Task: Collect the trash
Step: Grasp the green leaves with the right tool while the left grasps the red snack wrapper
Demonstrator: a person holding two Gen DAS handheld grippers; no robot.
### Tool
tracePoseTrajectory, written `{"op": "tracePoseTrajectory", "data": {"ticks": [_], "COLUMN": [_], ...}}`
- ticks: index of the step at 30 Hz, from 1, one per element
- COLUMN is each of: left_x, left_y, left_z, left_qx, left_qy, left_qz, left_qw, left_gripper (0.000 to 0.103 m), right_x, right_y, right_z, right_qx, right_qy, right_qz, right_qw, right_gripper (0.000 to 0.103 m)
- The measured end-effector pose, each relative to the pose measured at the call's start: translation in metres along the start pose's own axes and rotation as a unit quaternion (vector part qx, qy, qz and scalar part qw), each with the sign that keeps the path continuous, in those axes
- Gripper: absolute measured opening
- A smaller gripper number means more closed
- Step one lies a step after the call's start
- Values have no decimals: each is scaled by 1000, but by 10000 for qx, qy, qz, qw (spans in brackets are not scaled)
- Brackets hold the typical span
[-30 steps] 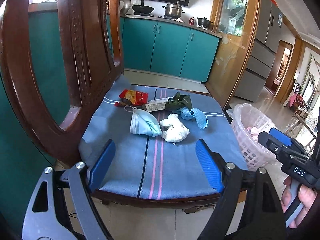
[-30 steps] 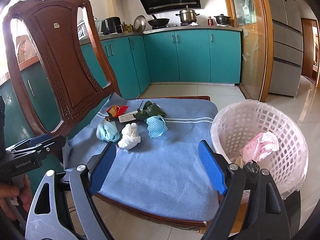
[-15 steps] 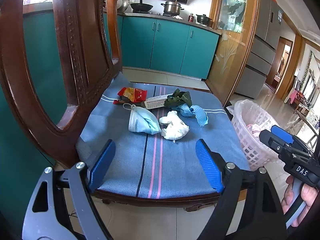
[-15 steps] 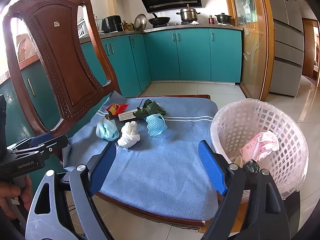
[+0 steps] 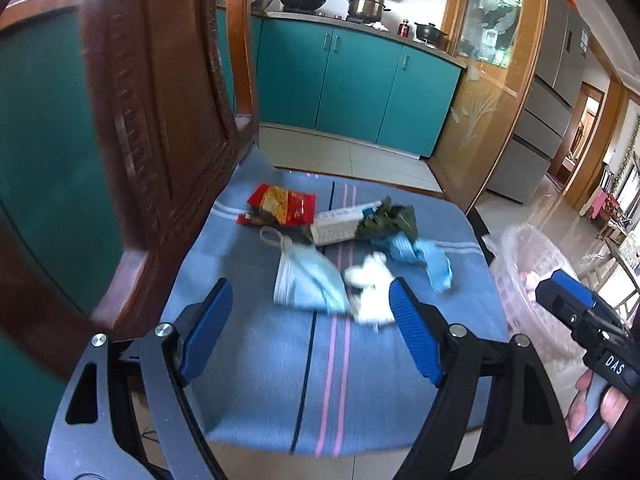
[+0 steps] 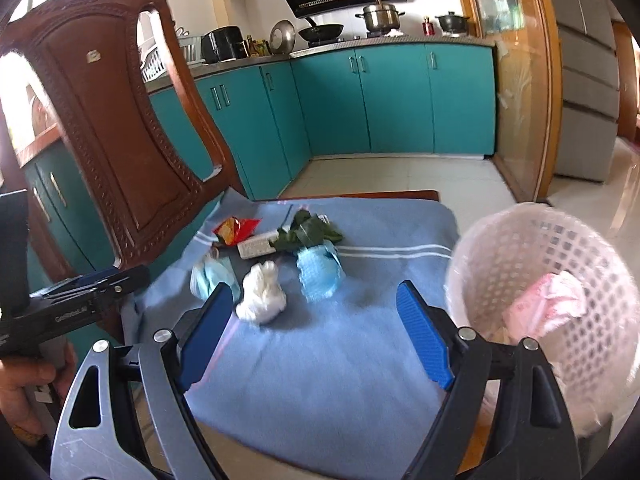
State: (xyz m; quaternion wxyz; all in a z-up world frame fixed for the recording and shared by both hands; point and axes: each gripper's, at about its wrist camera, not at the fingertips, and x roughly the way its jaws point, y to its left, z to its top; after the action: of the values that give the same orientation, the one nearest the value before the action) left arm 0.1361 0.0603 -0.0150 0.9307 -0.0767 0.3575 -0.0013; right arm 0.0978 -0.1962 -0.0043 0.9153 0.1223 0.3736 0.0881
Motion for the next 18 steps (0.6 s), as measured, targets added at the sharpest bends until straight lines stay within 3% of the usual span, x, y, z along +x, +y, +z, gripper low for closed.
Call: {"op": "tracePoseTrajectory", "data": {"ticks": [2,7,9,12,18], "left_x": [20,88,113,142,185], "left_y": [-3,2,5,13,27], "left_z": [16,48,54,62,68], "left_qx": [103,22,-29,-92,-414], "left_qy": [101,612,785,955,1372], "left_qz": [66,128,161,252,127], "left_qw": [9999,9980,9968,9951,9896], "left_gripper": [77,54,53,49,47], "right_x": [17,71,95,121,172], "right_y": [-4,-5,-5,-2,4], "right_z": [8,31,38,44,53], "right_qx": [120,118,114,3,-160], "right_qy": [84,306,487,619,1034], "right_qz": [78,183,276,305,295], "right_qw": [9999,9993,9984,9976,9941], "right_gripper": [78,65,59,58,46]}}
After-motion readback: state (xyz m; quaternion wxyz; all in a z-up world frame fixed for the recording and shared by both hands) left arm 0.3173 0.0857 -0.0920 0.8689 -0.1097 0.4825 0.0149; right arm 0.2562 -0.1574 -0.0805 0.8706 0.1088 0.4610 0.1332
